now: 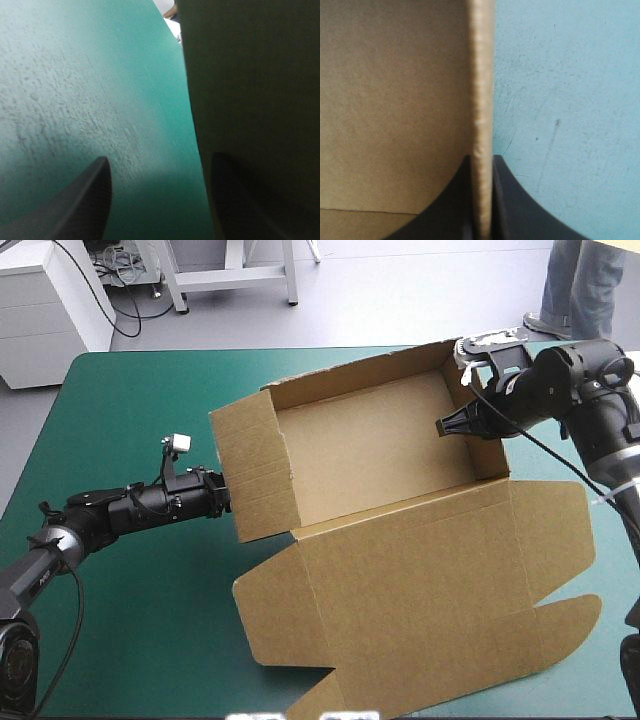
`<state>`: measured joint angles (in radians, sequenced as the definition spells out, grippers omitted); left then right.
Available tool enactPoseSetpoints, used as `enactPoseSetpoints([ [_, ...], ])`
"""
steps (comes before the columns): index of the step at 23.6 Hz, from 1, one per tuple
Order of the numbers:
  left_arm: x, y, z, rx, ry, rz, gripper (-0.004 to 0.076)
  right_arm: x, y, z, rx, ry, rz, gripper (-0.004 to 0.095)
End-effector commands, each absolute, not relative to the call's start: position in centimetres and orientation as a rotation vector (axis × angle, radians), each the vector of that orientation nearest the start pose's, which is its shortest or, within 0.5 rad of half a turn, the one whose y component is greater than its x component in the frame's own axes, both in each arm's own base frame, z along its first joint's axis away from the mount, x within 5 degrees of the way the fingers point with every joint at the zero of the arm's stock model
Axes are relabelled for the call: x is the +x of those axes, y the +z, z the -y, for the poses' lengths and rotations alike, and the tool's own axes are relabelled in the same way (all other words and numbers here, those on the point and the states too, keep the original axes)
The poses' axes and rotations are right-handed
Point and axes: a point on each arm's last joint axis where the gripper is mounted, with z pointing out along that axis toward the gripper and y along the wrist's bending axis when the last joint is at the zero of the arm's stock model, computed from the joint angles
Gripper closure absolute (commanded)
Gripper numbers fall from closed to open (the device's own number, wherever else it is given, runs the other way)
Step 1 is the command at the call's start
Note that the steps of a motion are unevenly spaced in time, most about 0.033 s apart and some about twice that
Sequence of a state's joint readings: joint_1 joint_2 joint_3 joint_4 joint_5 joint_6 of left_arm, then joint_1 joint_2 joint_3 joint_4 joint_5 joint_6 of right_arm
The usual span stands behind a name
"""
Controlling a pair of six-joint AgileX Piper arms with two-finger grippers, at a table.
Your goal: Fold the box
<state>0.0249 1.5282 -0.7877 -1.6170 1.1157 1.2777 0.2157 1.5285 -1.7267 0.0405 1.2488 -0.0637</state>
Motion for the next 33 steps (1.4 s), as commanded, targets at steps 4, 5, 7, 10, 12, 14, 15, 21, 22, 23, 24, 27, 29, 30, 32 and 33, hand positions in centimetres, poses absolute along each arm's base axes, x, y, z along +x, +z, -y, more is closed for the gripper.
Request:
enactPoseSetpoints([
  [4, 26.7, 28.6, 8.0, 0.309, -1.582, -1.832, 0.0303, 30.4, 43.6, -6.9, -0.346, 0.126, -2.452, 0.0925],
  [5, 26.7, 28.7, 8.0, 0.299, -1.597, -1.822, 0.0303, 30.6, 43.5, -6.9, -0.346, 0.126, -2.457, 0.0925],
  [7, 26.6, 29.1, 7.9, 0.295, -1.594, -1.805, 0.0303, 30.8, 43.3, -7.0, -0.348, 0.125, -2.461, 0.0924],
  [10, 26.0, 30.1, 7.9, 0.316, -1.58, -1.773, 0.0303, 31.3, 42.9, -7.1, -0.38, 0.114, -2.46, 0.0924],
  [12, 25.4, 31.0, 7.9, 0.339, -1.563, -1.742, 0.0303, 31.9, 42.5, -7.2, -0.378, 0.114, -2.458, 0.0924],
  [14, 25.2, 31.5, 7.9, 0.351, -1.511, -1.725, 0.0303, 32.3, 42.1, -7.3, -0.378, 0.116, -2.461, 0.0924],
  [15, 25.2, 31.6, 7.8, 0.344, -1.499, -1.726, 0.0303, 32.3, 42.1, -7.4, -0.377, 0.125, -2.457, 0.0924],
  [21, 25.3, 31.7, 7.8, 0.311, -1.518, -1.74, 0.0303, 32.6, 42.2, -7.4, -0.379, 0.121, -2.432, 0.0924],
  [22, 25.3, 32.0, 7.8, 0.329, -1.516, -1.75, 0.0303, 32.7, 42.2, -7.4, -0.377, 0.122, -2.422, 0.0924],
  [23, 25.5, 32.4, 7.8, 0.337, -1.509, -1.757, 0.0303, 32.8, 42.3, -7.5, -0.375, 0.125, -2.415, 0.0923],
  [24, 25.8, 33.1, 7.8, 0.347, -1.478, -1.787, 0.0303, 32.8, 42.3, -7.5, -0.374, 0.133, -2.411, 0.0923],
  [27, 26.6, 33.8, 7.6, 0.338, -1.373, -1.901, 0.0303, 32.8, 42.3, -7.8, -0.373, 0.16, -2.406, 0.0923],
  [29, 27.1, 34.0, 7.3, 0.316, -1.281, -2.01, 0.0303, 32.7, 42.4, -8.4, -0.382, 0.169, -2.397, 0.0918],
  [30, 27.2, 34.1, 7.2, 0.304, -1.245, -2.052, 0.0303, 32.6, 42.4, -8.6, -0.389, 0.17, -2.391, 0.0918],
  [32, 27.5, 34.4, 6.9, 0.277, -1.192, -2.1, 0.0303, 32.5, 42.6, -9.7, -0.419, 0.17, -2.361, 0.0918],
  [33, 27.6, 34.5, 6.8, 0.269, -1.18, -2.107, 0.0303, 32.5, 42.6, -10.2, -0.425, 0.172, -2.345, 0.0918],
])
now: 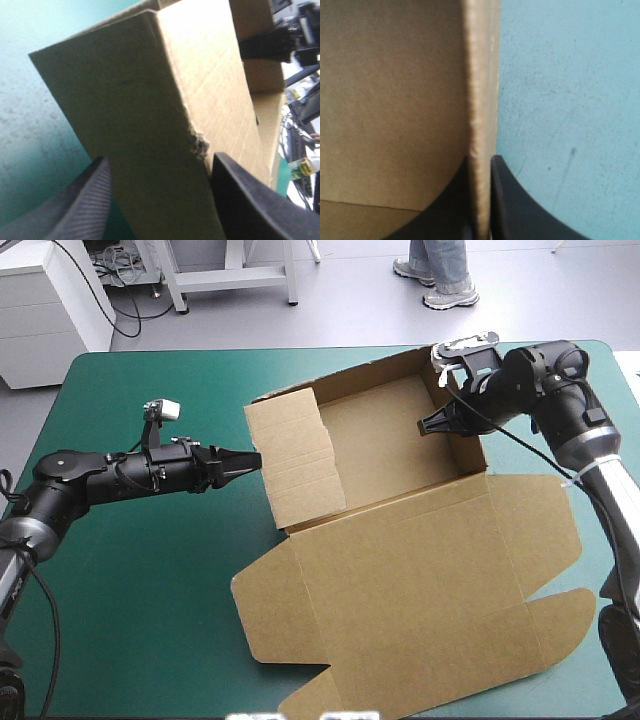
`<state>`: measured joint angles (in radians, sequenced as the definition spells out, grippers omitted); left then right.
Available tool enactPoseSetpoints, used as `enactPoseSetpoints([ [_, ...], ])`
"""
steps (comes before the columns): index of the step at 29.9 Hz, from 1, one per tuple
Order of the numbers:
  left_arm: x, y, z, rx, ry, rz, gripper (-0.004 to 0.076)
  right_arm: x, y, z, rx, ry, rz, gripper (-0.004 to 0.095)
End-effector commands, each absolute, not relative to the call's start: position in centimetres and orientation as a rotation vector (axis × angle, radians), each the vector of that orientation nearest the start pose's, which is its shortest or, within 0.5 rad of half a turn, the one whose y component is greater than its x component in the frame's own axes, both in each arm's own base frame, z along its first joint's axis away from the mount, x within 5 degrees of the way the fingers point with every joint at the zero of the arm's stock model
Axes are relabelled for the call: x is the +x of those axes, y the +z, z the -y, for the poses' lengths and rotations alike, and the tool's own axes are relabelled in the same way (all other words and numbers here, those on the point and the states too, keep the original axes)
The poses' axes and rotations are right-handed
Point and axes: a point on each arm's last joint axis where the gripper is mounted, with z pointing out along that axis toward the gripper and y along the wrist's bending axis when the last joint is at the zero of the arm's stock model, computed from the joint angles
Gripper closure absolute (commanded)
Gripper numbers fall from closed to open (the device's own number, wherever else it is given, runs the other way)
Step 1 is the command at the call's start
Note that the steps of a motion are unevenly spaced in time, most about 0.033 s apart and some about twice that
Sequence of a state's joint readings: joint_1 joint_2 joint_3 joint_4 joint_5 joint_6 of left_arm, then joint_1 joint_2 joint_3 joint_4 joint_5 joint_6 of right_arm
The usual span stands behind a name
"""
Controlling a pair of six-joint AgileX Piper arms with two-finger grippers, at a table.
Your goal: Fold the box
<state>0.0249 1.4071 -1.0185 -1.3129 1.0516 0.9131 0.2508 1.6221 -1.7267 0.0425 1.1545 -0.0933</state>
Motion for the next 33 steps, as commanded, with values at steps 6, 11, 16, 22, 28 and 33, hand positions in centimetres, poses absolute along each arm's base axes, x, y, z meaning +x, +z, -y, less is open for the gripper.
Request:
enactPoseSetpoints([
  [6, 27.7, 34.4, 7.7, 0.258, -1.128, -2.14, 0.0303, 32.0, 43.1, -12.8, -0.44, 0.231, -2.277, 0.0918],
  [11, 27.9, 34.0, 9.6, 0.249, -0.994, -2.191, 0.0308, 31.6, 43.1, -13.9, -0.465, 0.253, -2.266, 0.0918],
  [16, 28.2, 33.9, 11.5, 0.23, -0.772, -2.219, 0.0499, 31.4, 43.2, -14.3, -0.432, 0.294, -2.275, 0.0918],
  [22, 28.1, 34.7, 12.9, 0.266, -0.574, -2.192, 0.0733, 31.5, 43.1, -14.4, -0.4, 0.307, -2.281, 0.0918],
  [28, 29.7, 34.3, 12.9, 0.254, -0.458, -2.325, 0.0732, 32.8, 40.8, -14.8, -0.388, 0.263, -2.39, 0.0918],
  [33, 31.8, 33.7, 13.5, 0.29, -0.38, -2.441, 0.0732, 34.6, 37.6, -15.5, -0.407, 0.224, -2.499, 0.0918],
])
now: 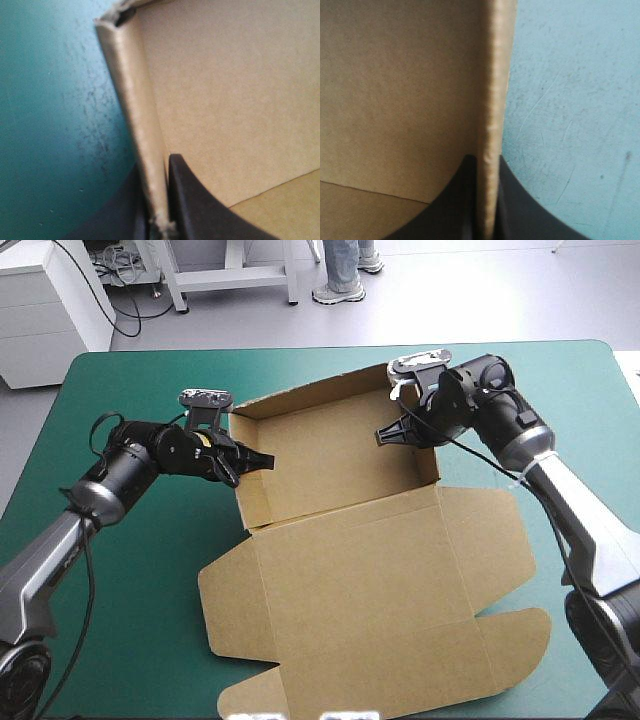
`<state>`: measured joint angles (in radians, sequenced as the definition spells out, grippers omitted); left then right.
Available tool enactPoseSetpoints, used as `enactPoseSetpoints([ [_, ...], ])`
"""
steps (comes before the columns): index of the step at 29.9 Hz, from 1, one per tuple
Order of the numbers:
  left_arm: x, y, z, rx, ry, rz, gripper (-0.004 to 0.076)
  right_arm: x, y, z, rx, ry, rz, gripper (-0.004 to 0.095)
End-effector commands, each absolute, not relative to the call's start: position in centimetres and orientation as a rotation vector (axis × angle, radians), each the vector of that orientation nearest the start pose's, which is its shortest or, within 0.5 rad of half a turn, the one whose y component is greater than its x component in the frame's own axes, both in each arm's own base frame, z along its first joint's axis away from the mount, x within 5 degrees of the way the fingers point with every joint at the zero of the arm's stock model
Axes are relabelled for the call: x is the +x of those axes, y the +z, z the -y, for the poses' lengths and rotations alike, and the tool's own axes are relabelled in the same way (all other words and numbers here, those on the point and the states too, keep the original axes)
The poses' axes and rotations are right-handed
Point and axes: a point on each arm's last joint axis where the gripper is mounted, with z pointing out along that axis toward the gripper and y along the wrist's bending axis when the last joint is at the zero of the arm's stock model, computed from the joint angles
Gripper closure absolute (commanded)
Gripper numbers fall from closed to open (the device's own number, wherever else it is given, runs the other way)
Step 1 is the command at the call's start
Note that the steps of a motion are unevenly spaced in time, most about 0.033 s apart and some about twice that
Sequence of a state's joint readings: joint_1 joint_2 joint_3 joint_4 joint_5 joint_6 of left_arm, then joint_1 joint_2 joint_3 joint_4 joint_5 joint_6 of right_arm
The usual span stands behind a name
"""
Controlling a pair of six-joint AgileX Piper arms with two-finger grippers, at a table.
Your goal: Fold the box
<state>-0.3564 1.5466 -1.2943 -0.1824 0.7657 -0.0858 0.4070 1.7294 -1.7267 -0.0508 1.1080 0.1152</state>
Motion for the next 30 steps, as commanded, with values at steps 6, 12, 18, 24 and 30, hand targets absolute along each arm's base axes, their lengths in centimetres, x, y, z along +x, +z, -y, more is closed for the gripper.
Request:
enactPoseSetpoints([
  [6, 34.5, 32.3, 14.2, 0.284, -0.305, -2.528, 0.0732, 36.7, 33.7, -16.2, -0.434, 0.146, -2.6, 0.0919],
  [12, 36.8, 29.3, 14.8, 0.291, -0.237, -2.641, 0.0732, 38.9, 30.1, -16.8, -0.459, 0.088, -2.682, 0.092],
  [18, 38.2, 26.0, 15.3, 0.304, -0.196, -2.753, 0.0732, 40.7, 29.3, -17.5, -0.476, 0.07, -2.68, 0.092],
  [24, 38.5, 24.9, 15.4, 0.314, -0.179, -2.774, 0.0731, 41.6, 29.3, -17.2, -0.485, -0.003, -2.652, 0.0913],
  [30, 38.5, 26.0, 15.4, 0.341, -0.178, -2.796, 0.0603, 41.4, 29.2, -17.0, -0.519, 0.061, -2.692, 0.0659],
])
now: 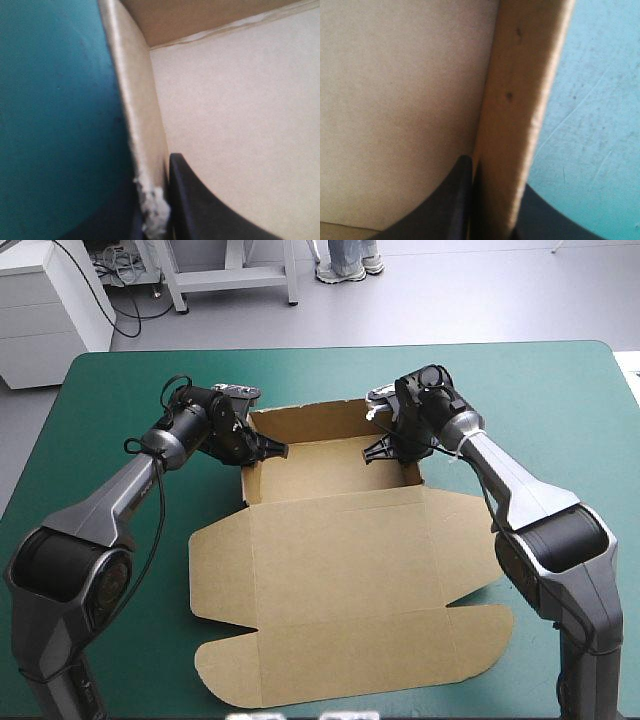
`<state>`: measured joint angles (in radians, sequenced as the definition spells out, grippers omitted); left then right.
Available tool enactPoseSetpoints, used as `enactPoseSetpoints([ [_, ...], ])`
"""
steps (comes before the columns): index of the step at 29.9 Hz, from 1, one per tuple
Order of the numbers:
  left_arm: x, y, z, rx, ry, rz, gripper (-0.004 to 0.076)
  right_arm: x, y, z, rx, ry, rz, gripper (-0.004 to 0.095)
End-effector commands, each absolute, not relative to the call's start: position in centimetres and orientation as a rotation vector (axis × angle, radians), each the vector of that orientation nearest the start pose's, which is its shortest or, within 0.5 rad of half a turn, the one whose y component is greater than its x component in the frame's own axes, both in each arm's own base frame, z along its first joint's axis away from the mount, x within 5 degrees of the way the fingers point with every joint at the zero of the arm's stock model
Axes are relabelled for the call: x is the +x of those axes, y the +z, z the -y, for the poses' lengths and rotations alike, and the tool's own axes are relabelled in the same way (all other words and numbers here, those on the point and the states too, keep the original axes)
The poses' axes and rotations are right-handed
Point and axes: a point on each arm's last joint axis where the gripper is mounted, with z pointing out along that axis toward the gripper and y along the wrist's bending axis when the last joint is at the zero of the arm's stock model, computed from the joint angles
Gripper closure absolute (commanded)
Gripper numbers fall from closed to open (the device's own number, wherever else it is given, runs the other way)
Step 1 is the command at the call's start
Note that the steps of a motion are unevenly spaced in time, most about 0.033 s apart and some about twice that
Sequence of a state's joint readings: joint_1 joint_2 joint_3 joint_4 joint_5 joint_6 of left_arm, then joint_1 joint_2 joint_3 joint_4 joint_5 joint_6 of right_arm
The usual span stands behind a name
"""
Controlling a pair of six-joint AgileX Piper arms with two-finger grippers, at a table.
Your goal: Fold the box
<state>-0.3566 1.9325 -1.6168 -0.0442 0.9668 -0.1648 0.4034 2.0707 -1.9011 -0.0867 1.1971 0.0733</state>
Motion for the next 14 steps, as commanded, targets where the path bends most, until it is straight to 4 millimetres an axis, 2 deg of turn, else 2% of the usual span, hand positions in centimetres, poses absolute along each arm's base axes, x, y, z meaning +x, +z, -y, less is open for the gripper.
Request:
enactPoseSetpoints([
  [1, 38.5, 26.4, 15.5, 0.341, -0.181, -2.796, 0.0567, 41.4, 29.2, -16.9, -0.513, 0.073, -2.696, 0.0607],
  [3, 38.5, 27.3, 15.5, 0.345, -0.18, -2.805, 0.0474, 41.4, 29.6, -16.9, -0.484, 0.117, -2.698, 0.051],
  [7, 38.6, 29.3, 15.5, 0.32, -0.188, -2.801, 0.0356, 41.5, 31.0, -16.8, -0.477, 0.122, -2.678, 0.0477],
  [14, 38.7, 33.3, 15.5, 0.307, -0.197, -2.752, 0.0349, 41.3, 35.0, -16.6, -0.461, 0.129, -2.594, 0.0477],
])
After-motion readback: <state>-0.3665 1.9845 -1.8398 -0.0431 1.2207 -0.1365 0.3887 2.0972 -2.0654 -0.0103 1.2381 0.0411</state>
